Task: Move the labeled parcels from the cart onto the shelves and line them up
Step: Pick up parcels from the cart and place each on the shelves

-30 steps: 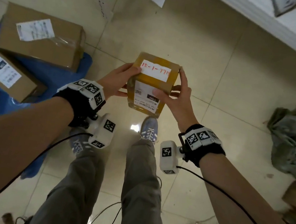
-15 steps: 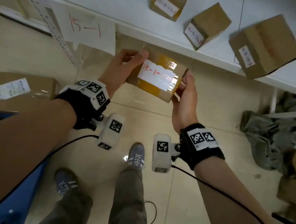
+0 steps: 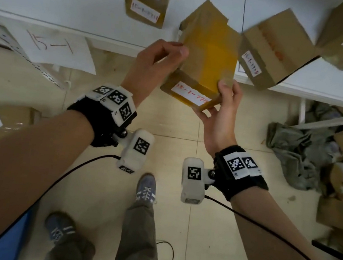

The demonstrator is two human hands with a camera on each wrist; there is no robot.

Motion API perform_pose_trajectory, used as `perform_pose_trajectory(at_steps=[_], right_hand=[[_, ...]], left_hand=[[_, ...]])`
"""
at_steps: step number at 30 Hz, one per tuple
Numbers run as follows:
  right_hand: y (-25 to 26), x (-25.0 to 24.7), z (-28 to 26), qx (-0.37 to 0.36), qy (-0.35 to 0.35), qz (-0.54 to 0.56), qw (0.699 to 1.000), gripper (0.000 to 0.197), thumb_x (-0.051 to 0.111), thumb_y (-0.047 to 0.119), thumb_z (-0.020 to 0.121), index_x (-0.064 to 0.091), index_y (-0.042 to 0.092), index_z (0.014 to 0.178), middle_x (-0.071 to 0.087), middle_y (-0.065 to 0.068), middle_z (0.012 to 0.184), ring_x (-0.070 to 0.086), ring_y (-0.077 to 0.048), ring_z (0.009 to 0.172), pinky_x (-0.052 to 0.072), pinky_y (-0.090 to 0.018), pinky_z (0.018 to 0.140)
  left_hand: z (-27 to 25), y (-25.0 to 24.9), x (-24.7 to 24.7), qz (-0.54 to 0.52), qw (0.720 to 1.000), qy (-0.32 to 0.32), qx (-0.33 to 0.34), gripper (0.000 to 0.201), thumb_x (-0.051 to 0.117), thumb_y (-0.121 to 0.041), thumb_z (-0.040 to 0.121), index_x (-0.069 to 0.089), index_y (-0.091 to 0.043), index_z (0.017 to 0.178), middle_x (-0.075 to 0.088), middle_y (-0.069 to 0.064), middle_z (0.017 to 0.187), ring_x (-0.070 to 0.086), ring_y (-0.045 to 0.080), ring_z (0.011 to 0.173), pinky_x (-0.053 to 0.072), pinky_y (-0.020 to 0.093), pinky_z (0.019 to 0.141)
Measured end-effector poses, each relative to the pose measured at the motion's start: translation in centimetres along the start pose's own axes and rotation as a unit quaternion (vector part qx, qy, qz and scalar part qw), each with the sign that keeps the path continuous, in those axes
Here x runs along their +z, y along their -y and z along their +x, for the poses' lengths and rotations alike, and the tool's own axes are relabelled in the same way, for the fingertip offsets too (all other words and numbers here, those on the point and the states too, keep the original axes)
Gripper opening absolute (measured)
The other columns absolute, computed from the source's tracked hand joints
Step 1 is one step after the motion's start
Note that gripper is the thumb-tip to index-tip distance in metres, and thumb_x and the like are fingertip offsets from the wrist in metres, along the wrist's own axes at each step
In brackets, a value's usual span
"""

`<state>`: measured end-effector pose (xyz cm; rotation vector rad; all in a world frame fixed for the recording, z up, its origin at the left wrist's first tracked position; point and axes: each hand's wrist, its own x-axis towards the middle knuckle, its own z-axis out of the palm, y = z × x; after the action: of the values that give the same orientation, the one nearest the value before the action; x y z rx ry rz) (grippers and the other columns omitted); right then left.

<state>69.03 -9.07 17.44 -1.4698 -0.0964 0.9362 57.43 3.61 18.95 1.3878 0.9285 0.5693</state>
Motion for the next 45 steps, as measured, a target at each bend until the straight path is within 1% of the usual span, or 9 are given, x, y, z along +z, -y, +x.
perform_pose_trajectory(at_steps=[5, 8, 13, 17, 23, 32, 37, 41, 45], right_hand=[[1.2, -2.2, 2.7, -0.057, -0.086, 0.055, 0.993, 0.057, 0.057, 0.041, 0.087, 0.040, 0.019, 0.136, 0.056, -0.010, 0.134, 0.060, -0.030, 0.120, 0.057, -0.049, 0.094], [1.9, -3.2, 4.3, -0.074, -0.115, 0.098, 0.986, 0.058, 0.053, 0.046, 0.085, 0.046, 0.019, 0.135, 0.057, -0.013, 0.133, 0.061, -0.030, 0.119, 0.057, -0.052, 0.094], [3.0, -4.4, 7.1, -0.087, -0.151, 0.116, 0.978, 0.051, 0.050, 0.048, 0.085, 0.048, 0.024, 0.129, 0.058, -0.014, 0.132, 0.062, -0.029, 0.117, 0.058, -0.053, 0.091], [3.7, -5.3, 9.4, -0.084, -0.178, 0.110, 0.974, 0.057, 0.053, 0.050, 0.082, 0.048, 0.022, 0.131, 0.059, -0.014, 0.131, 0.064, -0.029, 0.114, 0.060, -0.047, 0.086], [4.3, -5.9, 12.4, -0.083, -0.177, 0.098, 0.976, 0.053, 0.053, 0.046, 0.084, 0.048, 0.022, 0.131, 0.059, -0.011, 0.131, 0.062, -0.028, 0.115, 0.060, -0.038, 0.080], [4.8, -1.6, 15.9, -0.121, -0.098, 0.055, 0.986, 0.038, 0.057, 0.024, 0.091, 0.049, 0.014, 0.126, 0.061, -0.007, 0.121, 0.060, -0.025, 0.114, 0.052, -0.046, 0.101], [3.7, 1.6, 18.4, -0.078, -0.117, -0.021, 0.990, 0.046, 0.072, 0.043, 0.081, 0.035, 0.018, 0.089, 0.041, -0.004, 0.101, 0.047, -0.018, 0.093, 0.040, -0.029, 0.082], [2.4, 2.4, 19.9, -0.057, -0.133, -0.064, 0.987, 0.053, 0.069, 0.063, 0.072, 0.037, 0.022, 0.080, 0.043, -0.006, 0.096, 0.044, -0.019, 0.087, 0.044, -0.039, 0.089], [2.1, 2.5, 21.0, -0.069, -0.155, -0.101, 0.980, 0.039, 0.068, 0.049, 0.088, 0.043, 0.018, 0.085, 0.051, -0.012, 0.117, 0.042, -0.008, 0.092, 0.037, -0.013, 0.082]], left_hand=[[3.9, 0.2, 2.5, 0.032, 0.999, 0.039, 0.017, 0.049, 0.033, -0.049, 0.096, 0.067, -0.020, 0.117, 0.065, -0.013, 0.116, 0.055, -0.007, 0.109, 0.036, 0.015, 0.093], [6.2, 0.5, 3.2, 0.120, 0.990, -0.014, 0.072, 0.033, 0.048, -0.034, 0.096, 0.063, -0.016, 0.119, 0.062, -0.006, 0.116, 0.054, -0.004, 0.104, 0.041, 0.015, 0.095], [10.3, 0.1, 4.9, 0.306, 0.938, 0.032, 0.157, 0.052, 0.064, -0.021, 0.082, 0.054, -0.010, 0.131, 0.046, 0.012, 0.139, 0.047, 0.018, 0.124, 0.036, 0.020, 0.102], [13.3, -0.1, 7.5, 0.479, 0.851, 0.113, 0.185, 0.072, 0.067, -0.014, 0.085, 0.035, -0.018, 0.150, 0.024, 0.009, 0.160, 0.019, 0.031, 0.148, 0.016, 0.043, 0.121], [16.9, 1.1, 8.1, 0.612, 0.752, 0.192, 0.149, 0.091, 0.067, -0.013, 0.087, 0.012, -0.031, 0.156, 0.001, 0.002, 0.166, 0.000, 0.033, 0.152, 0.004, 0.051, 0.122], [19.1, 1.2, 4.5, 0.620, 0.773, 0.064, 0.120, 0.076, 0.072, -0.033, 0.079, 0.036, -0.023, 0.145, 0.020, 0.001, 0.163, 0.018, 0.029, 0.149, 0.001, 0.055, 0.121], [19.2, 1.4, 3.6, 0.593, 0.798, 0.052, 0.095, 0.072, 0.073, -0.030, 0.081, 0.038, -0.020, 0.143, 0.020, 0.005, 0.162, 0.015, 0.033, 0.150, 0.010, 0.053, 0.121], [18.7, 1.9, 3.5, 0.598, 0.796, 0.031, 0.089, 0.073, 0.074, -0.033, 0.079, 0.039, -0.023, 0.143, 0.028, 0.015, 0.152, 0.026, 0.044, 0.140, 0.031, 0.053, 0.112], [18.8, 1.8, 3.2, 0.595, 0.798, 0.030, 0.090, 0.076, 0.075, -0.033, 0.078, 0.038, -0.028, 0.145, 0.026, 0.014, 0.152, 0.028, 0.043, 0.138, 0.034, 0.053, 0.112]])
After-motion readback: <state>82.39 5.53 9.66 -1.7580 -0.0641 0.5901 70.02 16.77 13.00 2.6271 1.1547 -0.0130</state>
